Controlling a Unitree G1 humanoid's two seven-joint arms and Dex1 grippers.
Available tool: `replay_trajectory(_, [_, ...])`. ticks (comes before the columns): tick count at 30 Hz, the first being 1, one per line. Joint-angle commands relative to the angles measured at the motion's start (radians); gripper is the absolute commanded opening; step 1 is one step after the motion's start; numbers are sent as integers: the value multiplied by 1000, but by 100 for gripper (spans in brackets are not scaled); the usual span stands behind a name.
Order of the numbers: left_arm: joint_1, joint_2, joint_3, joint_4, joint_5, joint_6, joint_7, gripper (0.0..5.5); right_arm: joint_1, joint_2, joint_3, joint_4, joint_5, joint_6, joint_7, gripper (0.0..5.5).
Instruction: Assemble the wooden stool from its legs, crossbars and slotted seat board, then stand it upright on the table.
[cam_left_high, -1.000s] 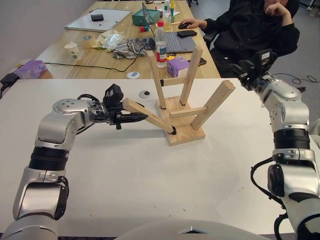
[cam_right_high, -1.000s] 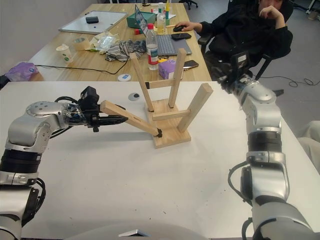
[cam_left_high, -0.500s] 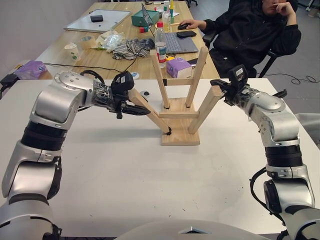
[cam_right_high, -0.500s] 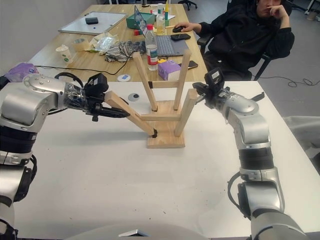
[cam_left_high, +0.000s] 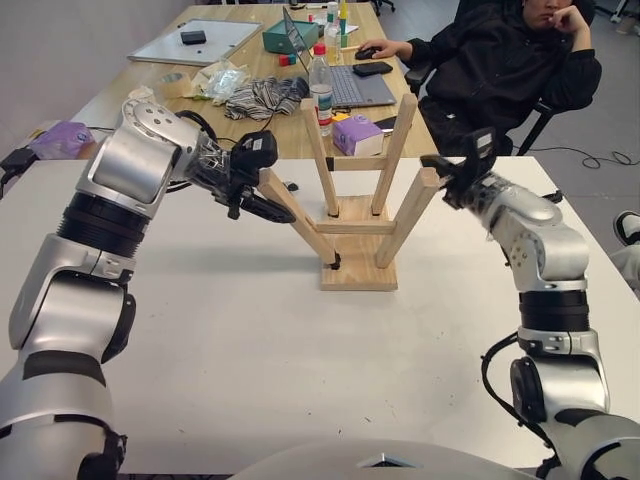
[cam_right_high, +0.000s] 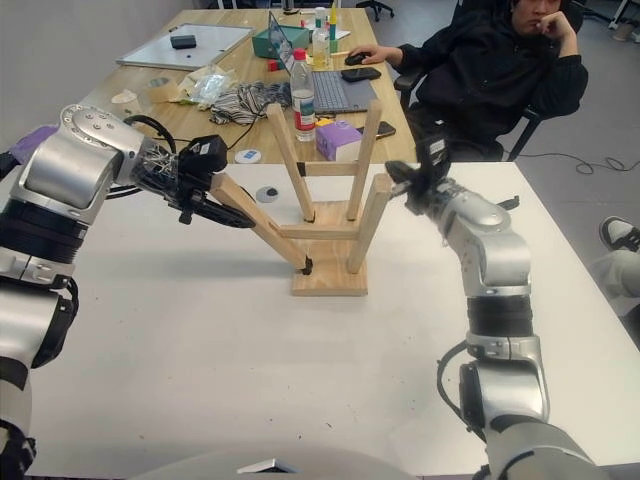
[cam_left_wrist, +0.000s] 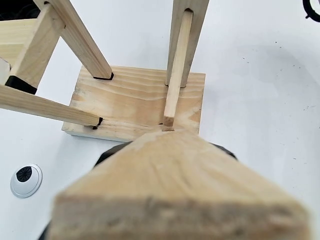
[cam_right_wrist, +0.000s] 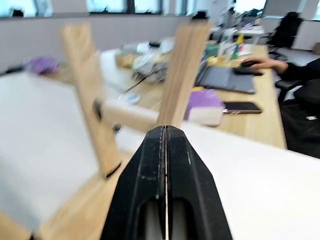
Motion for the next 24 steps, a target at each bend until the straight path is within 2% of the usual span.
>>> replay_trajectory(1, [13,-43,-85,29,56,17,-56,202,-88,42,-77,10,81,4,-53,0])
replay_trajectory(10, [-75,-91,-161,58,143,49,-83,202,-93,85,-2,-159,136,7,-21,0])
replay_trajectory(13, [-90,-119,-171,56,154,76,-79,202,-37,100,59,-224,158,23,10,0])
replay_trajectory(17, [-83,-138,-173,60,166,92,-68,202,-3,42,161,-269,129,42,78,0])
replay_trajectory(24, [-47,-137,-224,18,201,92,-90,202,17,20,212,-159,45,63,71,0])
